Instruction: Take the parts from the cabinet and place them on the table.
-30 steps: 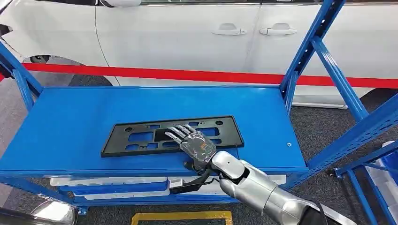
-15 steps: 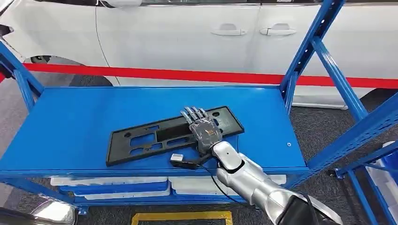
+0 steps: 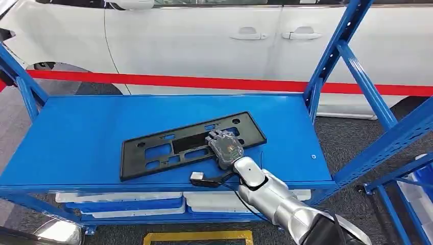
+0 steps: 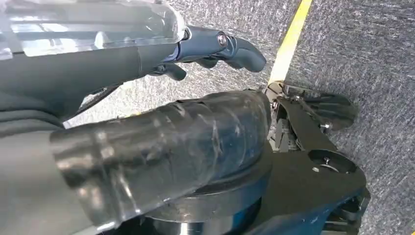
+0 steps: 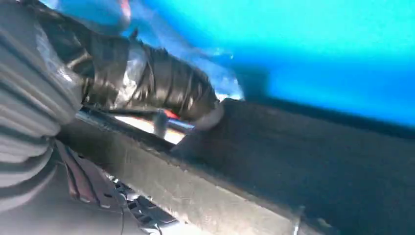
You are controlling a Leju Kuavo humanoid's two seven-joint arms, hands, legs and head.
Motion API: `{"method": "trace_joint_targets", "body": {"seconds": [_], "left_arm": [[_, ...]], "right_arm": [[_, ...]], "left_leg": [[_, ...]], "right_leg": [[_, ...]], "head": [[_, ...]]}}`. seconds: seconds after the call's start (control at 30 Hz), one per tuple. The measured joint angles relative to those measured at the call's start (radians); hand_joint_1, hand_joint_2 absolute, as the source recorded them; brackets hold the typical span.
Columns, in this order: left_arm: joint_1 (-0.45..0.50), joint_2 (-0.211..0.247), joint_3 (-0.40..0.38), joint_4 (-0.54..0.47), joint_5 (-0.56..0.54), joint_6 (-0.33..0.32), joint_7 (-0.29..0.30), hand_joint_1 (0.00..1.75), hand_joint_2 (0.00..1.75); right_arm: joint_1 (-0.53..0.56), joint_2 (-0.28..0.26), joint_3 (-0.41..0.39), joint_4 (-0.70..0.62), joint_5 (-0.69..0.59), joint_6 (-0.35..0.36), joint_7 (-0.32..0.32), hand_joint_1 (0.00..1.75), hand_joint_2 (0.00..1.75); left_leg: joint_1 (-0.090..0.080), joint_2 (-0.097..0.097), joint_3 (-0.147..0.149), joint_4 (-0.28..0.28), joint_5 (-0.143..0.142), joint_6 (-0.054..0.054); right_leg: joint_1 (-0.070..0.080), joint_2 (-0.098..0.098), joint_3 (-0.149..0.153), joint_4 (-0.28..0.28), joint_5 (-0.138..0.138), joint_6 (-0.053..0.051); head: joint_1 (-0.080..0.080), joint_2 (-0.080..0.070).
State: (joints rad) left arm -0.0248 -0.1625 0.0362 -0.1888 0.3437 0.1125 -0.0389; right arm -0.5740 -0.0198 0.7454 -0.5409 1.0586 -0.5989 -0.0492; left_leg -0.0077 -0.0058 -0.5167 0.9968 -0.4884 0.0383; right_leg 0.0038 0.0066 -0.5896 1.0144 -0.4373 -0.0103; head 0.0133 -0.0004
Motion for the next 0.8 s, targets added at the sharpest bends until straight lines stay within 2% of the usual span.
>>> {"method": "trace_joint_targets", "body": {"seconds": [0.33,0.37,0.7,0.8], "left_arm": [[0.0,0.0,0.0,0.0,0.007,-0.01,-0.005,0.0,0.0],[0.0,0.0,0.0,0.0,0.011,-0.015,-0.008,0.0,1.75],[0.001,0.0,0.001,0.0,0.014,-0.026,-0.032,0.0,1.75],[0.001,0.0,0.001,0.0,0.012,0.001,-0.026,0.0,1.75]], "right_arm": [[0.014,0.0,-0.007,-0.02,0.0,-0.013,-0.006,1.75,1.75],[0.014,0.0,-0.008,-0.021,0.001,-0.014,-0.006,1.75,1.75],[0.021,0.0,-0.02,-0.023,0.002,-0.018,-0.018,1.75,1.75],[0.026,0.0,-0.022,-0.034,-0.014,-0.033,-0.042,1.75,1.75]], "left_leg": [[0.0,0.0,-0.002,0.0,0.0,0.0],[0.0,0.0,-0.002,0.0,0.0,0.0],[0.0,0.0,-0.002,0.0,0.0,0.0],[0.0,0.0,-0.002,0.0,0.0,0.0]], "right_leg": [[0.0,0.0,-0.002,0.0,0.0,0.0],[0.0,0.0,-0.002,0.0,0.0,0.0],[0.0,0.0,-0.002,0.0,0.0,0.0],[0.0,0.0,-0.002,0.0,0.0,0.0]], "head": [[0.0,0.0],[0.0,0.0],[0.0,0.0],[0.0,0.0]]}}
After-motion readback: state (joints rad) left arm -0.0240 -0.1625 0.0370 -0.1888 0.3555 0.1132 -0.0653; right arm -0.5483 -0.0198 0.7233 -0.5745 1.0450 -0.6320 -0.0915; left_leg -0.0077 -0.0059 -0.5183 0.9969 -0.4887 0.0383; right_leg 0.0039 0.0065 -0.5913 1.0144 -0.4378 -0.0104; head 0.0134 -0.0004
